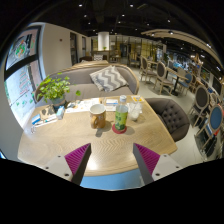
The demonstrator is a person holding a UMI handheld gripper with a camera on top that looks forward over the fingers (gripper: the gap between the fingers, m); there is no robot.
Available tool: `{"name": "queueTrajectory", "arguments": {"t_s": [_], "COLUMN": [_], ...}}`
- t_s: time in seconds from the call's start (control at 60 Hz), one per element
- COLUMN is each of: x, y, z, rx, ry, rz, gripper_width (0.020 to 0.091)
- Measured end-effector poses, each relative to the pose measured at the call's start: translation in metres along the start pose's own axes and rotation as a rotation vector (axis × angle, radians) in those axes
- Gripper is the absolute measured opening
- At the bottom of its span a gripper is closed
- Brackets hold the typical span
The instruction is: Pour water
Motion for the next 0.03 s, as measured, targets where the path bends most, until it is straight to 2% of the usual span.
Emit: {"name": "queueTrajectory", "arguments": {"t_s": [0.033], "x": [-0.0024], "y": [0.0019], "z": [-0.0014], "rx": [0.005], "ry": [0.009], "rz": [-0.006], "gripper_width": [0.0856]}}
Point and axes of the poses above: the point between the fingertips, and its own axes, seen from behind it with the camera up: z to the right, x up, y backward, against the way the camera looks, the point moved 1 cm from there along y, backward, against the way the camera looks, and after that the axes turned 5 degrees about y, right-handed, at the moved point
